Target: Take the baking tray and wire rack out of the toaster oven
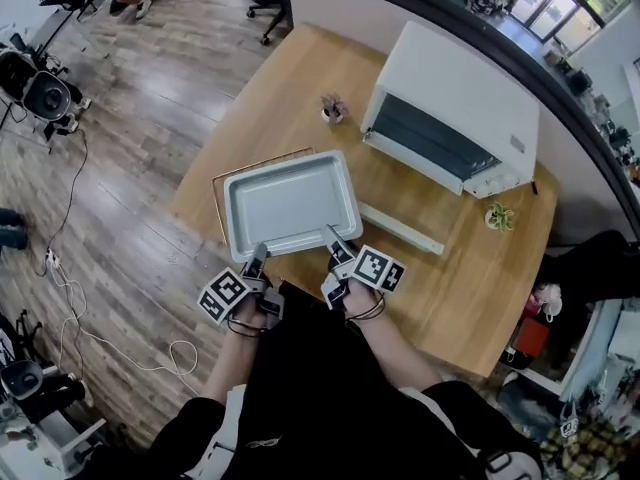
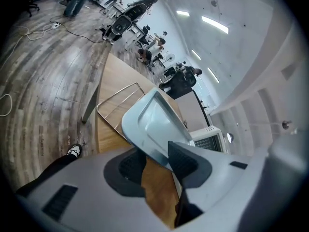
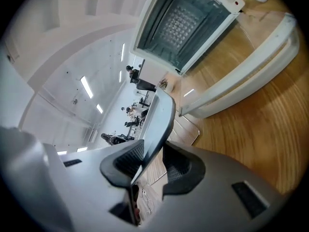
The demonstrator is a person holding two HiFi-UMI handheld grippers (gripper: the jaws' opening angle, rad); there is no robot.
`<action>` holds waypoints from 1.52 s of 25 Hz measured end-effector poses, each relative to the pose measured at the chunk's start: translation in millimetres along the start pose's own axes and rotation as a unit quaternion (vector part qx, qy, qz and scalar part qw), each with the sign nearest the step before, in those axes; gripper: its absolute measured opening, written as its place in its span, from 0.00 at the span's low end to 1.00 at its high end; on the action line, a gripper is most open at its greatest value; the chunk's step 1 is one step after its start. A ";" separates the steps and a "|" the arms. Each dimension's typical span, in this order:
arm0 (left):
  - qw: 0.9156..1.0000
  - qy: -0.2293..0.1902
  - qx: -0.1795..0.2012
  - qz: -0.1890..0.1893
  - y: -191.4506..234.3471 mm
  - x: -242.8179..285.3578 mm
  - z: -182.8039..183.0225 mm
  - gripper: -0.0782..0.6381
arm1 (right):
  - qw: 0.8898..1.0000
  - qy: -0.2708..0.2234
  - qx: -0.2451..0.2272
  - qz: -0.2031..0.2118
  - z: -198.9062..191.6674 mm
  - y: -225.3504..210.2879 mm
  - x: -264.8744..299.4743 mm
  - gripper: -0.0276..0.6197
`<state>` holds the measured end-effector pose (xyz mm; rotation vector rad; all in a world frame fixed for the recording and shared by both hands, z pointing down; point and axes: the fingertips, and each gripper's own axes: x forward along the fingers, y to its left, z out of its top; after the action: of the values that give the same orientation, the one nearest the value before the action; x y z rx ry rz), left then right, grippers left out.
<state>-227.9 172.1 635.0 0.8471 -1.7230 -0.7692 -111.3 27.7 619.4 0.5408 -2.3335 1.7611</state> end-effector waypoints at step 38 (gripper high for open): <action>0.996 0.066 -0.032 0.047 58.4 40.9 49.9 0.31 | 0.990 0.088 0.025 -0.108 -28.0 -30.6 99.1 0.36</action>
<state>-295.4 175.0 689.9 0.7501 -1.6003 -0.6861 -193.1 28.9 689.1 0.5941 -2.0365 1.6963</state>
